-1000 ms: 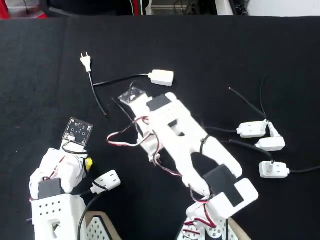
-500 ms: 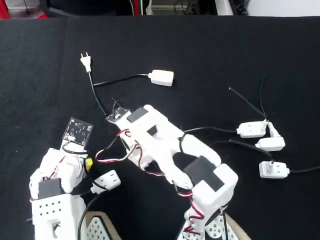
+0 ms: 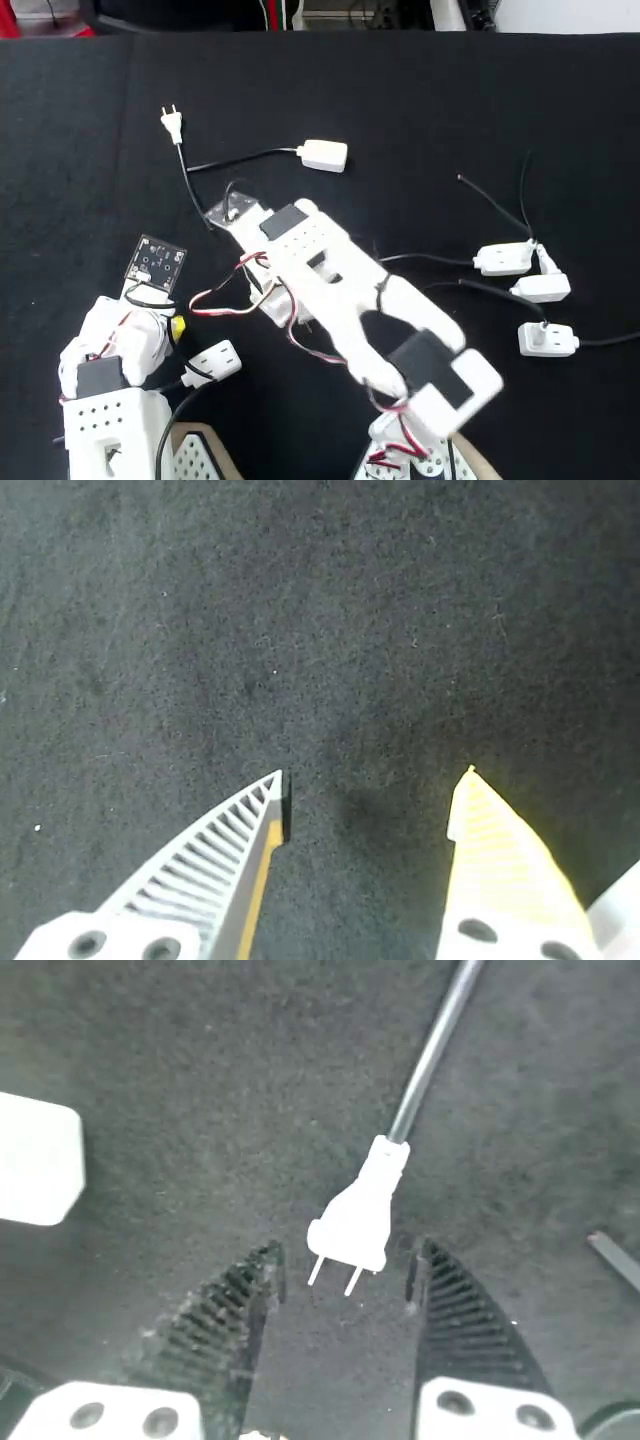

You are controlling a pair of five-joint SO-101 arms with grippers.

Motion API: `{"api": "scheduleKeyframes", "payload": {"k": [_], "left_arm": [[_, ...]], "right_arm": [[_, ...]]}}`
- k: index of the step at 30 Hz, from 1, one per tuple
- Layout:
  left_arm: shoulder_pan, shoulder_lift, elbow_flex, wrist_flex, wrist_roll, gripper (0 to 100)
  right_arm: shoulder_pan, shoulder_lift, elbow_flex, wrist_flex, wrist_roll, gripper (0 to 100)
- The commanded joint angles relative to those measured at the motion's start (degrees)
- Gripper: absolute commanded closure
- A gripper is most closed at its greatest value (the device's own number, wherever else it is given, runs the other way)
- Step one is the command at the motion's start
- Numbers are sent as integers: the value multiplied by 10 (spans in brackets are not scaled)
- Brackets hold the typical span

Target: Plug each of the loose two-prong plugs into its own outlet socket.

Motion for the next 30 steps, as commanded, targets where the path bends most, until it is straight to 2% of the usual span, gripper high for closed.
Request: {"api": "scheduleKeyframes", "payload": {"k": [1,9,17,26,28,30], "left_arm": [[5,-5,-4,1,-4,733],[6,-5,-3,1,-4,733],[6,-5,-3,1,-4,733],[6,-5,-3,0,-4,733],[6,-5,-3,0,-4,733],[6,-5,-3,0,-4,733]], "right_arm": [[5,-33,0,5,4,786],[-43,21,7,3,1,790],[-15,87,7,-18,-18,790],[-12,98,7,-20,-20,791],[-12,97,6,-25,-26,809],[-7,97,6,-38,-24,868]]}}
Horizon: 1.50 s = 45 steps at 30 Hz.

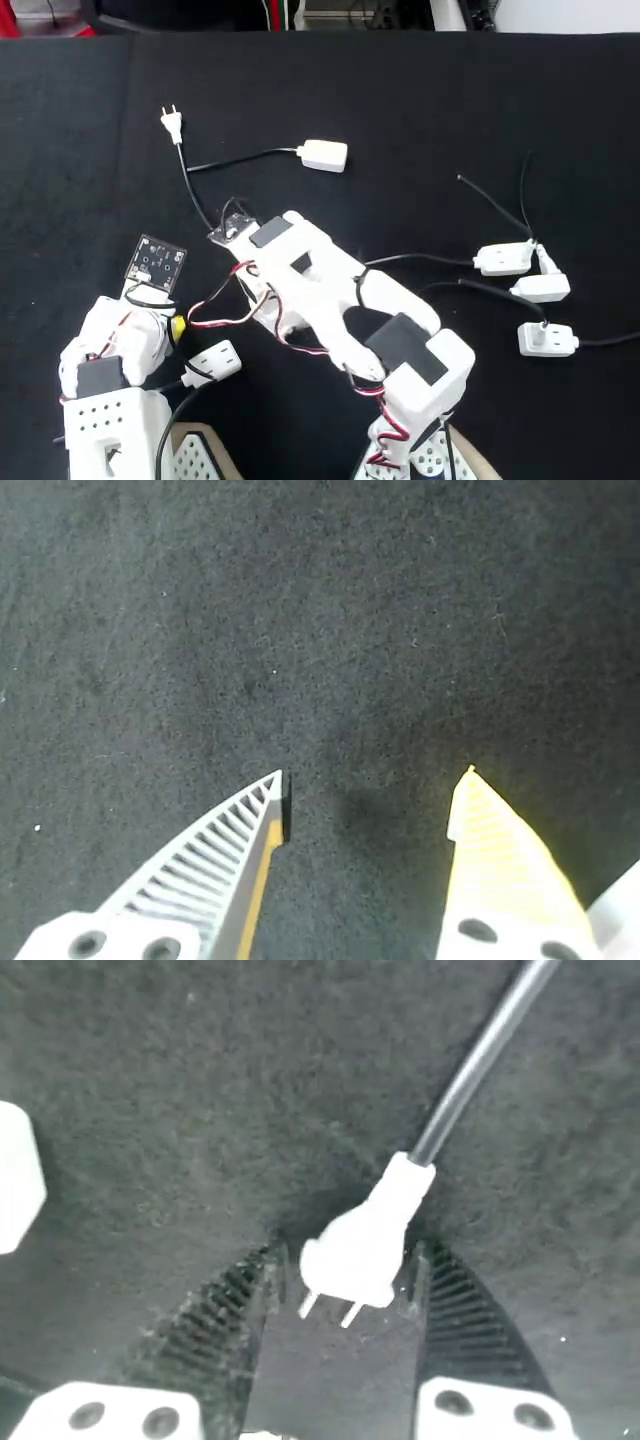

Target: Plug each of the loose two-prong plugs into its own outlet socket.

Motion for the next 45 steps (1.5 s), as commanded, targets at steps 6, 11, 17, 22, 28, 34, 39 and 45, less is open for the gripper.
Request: {"api": "scheduleKeyframes", "payload": {"k": [6,11,17,22,28,34,39,45], "left_arm": [[6,-5,-3,1,-4,733],[6,-5,-3,1,-4,733],[6,-5,-3,0,-4,733],[6,-5,-3,0,-4,733],[7,-5,-3,0,-4,733],[7,-5,-3,0,-4,733],[7,-5,-3,0,-4,733],[7,-5,-3,0,-4,733]], "right_arm": [[64,0,-17,-33,25,945],[74,-5,-35,-10,34,901],[70,-33,-53,26,35,662],[67,-102,-31,43,33,691],[4,-126,33,-2,30,886],[0,-94,37,-18,1,917],[14,-87,36,-18,4,917],[40,-128,28,1,20,917]]}}
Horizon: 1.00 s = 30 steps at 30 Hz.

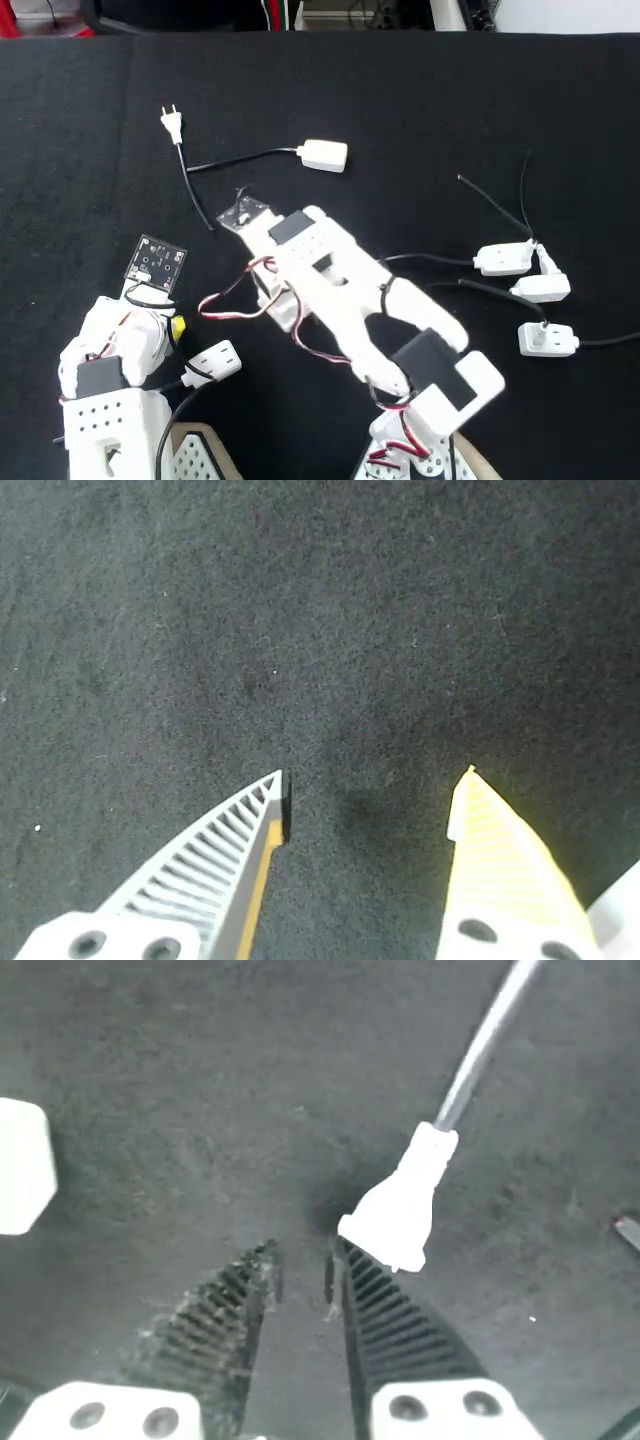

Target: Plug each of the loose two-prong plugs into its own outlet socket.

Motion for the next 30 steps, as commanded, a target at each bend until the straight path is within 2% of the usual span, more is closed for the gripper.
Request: {"api": "scheduleKeyframes", "payload": {"k": [1,5,11,19,30], "left_arm": [[7,-5,-3,0,-4,733],[7,-5,-3,0,-4,733],[7,-5,-3,0,-4,733],[7,-5,-3,0,-4,733],[7,-5,-3,0,-4,733]], "right_arm": [[9,-51,-10,14,13,917],[12,-76,-3,11,14,913],[13,-30,-2,-6,15,913],[55,11,-16,-11,35,913],[56,15,-14,-11,35,895]]}}
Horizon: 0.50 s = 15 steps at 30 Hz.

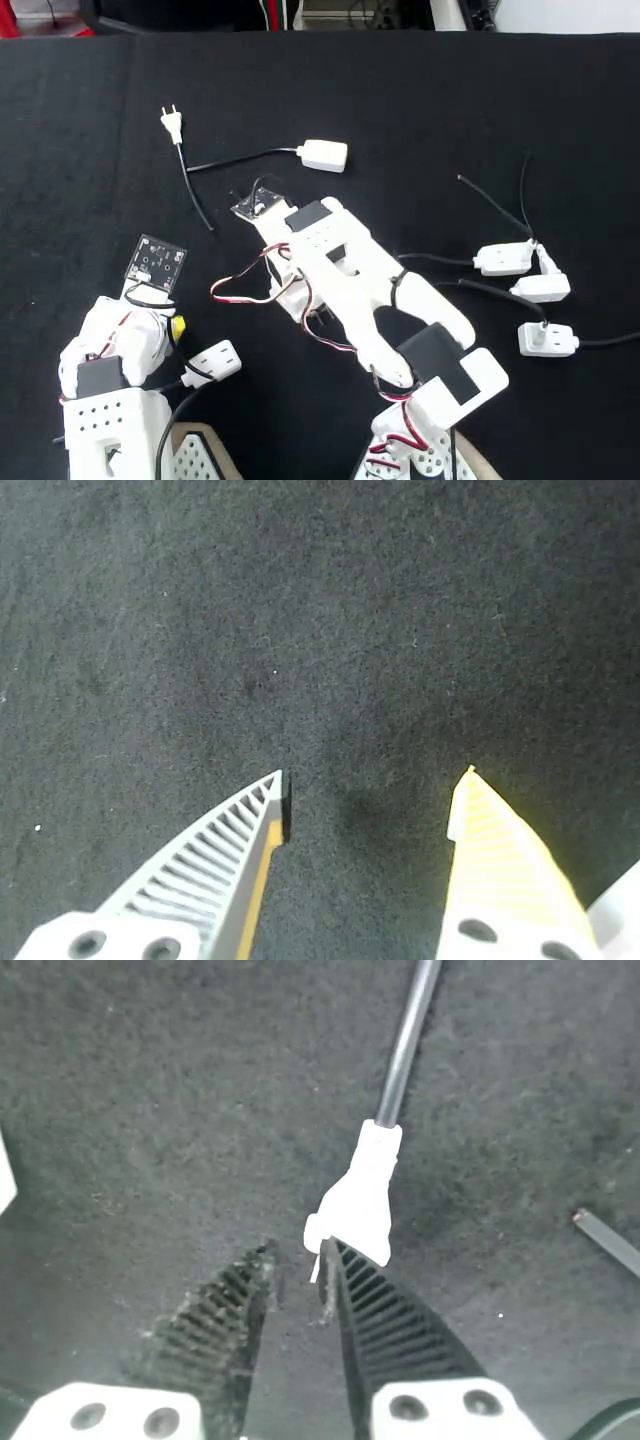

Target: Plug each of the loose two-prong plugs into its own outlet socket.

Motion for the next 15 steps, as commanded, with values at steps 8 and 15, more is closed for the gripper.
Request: {"api": "scheduleKeyframes", "payload": {"k": [8,15], "left_arm": [[6,-5,-3,0,-4,733],[6,-5,-3,0,-4,733]], "right_arm": [[18,2,-4,-23,1,815],[18,38,-7,-33,1,815]]}}
